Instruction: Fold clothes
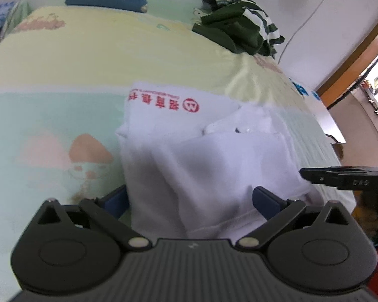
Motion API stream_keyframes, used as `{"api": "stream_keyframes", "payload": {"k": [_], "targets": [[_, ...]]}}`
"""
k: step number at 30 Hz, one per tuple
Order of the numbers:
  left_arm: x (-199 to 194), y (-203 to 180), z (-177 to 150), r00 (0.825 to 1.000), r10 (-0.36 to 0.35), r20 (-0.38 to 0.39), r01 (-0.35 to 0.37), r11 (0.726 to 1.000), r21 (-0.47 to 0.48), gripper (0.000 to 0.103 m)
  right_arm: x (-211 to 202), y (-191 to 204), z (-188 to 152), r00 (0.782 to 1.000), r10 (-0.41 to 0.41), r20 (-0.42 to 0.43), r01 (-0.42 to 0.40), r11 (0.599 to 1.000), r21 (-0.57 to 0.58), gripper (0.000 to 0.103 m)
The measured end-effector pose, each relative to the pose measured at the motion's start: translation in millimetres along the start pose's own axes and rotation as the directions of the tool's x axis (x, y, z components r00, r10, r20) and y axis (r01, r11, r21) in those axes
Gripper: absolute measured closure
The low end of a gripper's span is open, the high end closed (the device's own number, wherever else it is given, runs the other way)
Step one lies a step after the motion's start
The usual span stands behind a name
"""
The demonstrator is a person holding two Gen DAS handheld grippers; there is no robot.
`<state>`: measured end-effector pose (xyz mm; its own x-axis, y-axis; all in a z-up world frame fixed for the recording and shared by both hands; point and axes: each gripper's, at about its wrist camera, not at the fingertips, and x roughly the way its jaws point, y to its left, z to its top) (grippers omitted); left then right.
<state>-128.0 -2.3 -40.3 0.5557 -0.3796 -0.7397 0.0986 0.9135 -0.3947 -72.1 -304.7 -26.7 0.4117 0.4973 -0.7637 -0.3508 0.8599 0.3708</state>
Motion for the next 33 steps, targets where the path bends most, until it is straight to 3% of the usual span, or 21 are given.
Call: {"api": "stream_keyframes", "payload": {"k": [9, 14, 20, 27, 33], "targets": [[10.0, -7.4, 5.5, 0.999, -0.039, 0.013, 0.039, 0.999, 0.024, 0.002, 9.4, 12.4, 2.5, 1.000, -0.004, 0.015, 0.004, 1.000, -0.001, 0.065], [9.3, -9.6, 4.0, 1.000, -0.025, -0.018, 0.026, 0.994, 0.107, 0.002, 9.1, 18.6, 4.4, 0.998, -0.058, 0.005, 0.058, 0.998, -0.035, 0.065], [8.3, -3.7, 4.9, 0.999, -0.041, -0.027, 0.044, 0.996, 0.082, 0.001, 8.8, 12.4, 6.3, 0.998, -0.049, -0.026, 0.049, 0.999, 0.002, 0.063], [14.1, -2.8, 13.2, 0.996, -0.081, -0.022, 0.082, 0.996, 0.030, 0.002, 17.2, 26.2, 4.5, 0.998, -0.049, 0.026, 0.050, 0.998, -0.043, 0.066], [19.2, -17.4, 9.7, 1.000, -0.026, -0.007, 0.027, 0.994, 0.109, 0.002, 17.2, 24.9, 4.3, 0.998, -0.049, 0.032, 0.051, 0.998, -0.044, 0.067]]}}
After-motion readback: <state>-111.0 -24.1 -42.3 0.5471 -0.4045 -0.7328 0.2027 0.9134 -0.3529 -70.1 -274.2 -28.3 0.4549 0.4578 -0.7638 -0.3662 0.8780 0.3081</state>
